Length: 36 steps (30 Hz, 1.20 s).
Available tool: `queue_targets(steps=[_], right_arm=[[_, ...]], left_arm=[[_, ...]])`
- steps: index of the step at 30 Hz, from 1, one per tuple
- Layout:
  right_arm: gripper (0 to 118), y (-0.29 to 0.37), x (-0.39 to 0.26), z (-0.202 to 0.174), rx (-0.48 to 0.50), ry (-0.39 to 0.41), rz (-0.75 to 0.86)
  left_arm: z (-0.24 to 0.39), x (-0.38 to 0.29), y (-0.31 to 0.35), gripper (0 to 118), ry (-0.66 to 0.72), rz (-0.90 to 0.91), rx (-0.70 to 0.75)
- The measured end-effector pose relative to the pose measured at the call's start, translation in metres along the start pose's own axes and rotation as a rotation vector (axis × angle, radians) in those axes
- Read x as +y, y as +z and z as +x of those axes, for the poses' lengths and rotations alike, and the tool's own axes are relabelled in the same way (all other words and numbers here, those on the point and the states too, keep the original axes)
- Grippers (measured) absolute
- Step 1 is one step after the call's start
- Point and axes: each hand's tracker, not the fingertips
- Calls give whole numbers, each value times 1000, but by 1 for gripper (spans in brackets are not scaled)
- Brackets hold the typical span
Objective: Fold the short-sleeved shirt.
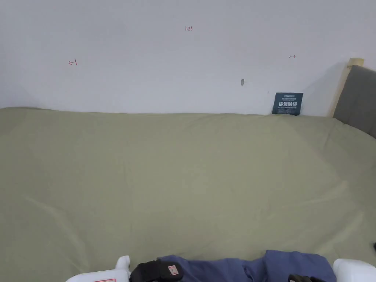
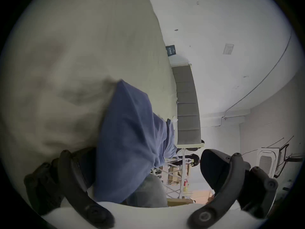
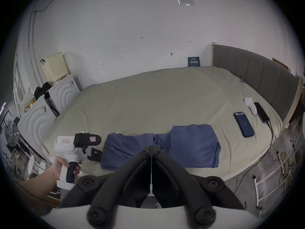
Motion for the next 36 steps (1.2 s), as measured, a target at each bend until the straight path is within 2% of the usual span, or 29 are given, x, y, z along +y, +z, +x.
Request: queue_targets(steps=[2,3,4,5,6,7,8,9,11,12,17,20,22,24,29,33,35,36], right_arm=[[3,1,0,1,-15,9,-5],[3,2,-1,2,-21,12,-7],[3,3,-1,3,-26,12,-7],[3,4,-2,4,-26,12,-6],[3,3,-2,4,-27,10,-6],[3,3,-3,4,-29,5,-6],[3,2,-3,4,-31,2,-7],[3,1,-3,4,-30,2,-9],[3,0,-3,0,-30,11,-15],[3,-1,-3,-2,-29,16,-14],[3,-12,0,-14,-5,42,-21],[3,-18,1,-25,16,68,-32],[3,-22,2,-32,24,84,-46],[3,-24,1,-38,39,97,-50],[3,-26,-3,-50,66,119,-74],[3,-26,-5,-52,68,125,-87],[3,-24,-7,-51,64,123,-89],[3,-23,-8,-48,63,118,-88]], left_arm=[[5,-1,-7,110,-33,1,60],[14,-6,-8,90,-67,-2,85],[18,-7,-6,23,-123,2,189],[19,-6,-6,8,-166,-22,344],[16,-5,-1,8,-171,-7,409],[8,0,6,8,-156,-23,389],[3,2,18,8,-168,-29,440],[16,-2,17,8,-89,5,208],[22,7,43,8,-180,54,298],[26,13,57,8,-197,36,323],[48,33,156,8,-233,163,414],[69,42,217,8,-273,198,538],[86,49,250,8,-320,227,727],[108,40,264,8,-333,224,846],[136,31,256,8,-368,225,1013],[147,28,206,10,-353,186,902],[148,28,178,28,-331,154,795],[150,27,162,30,-329,125,751]])
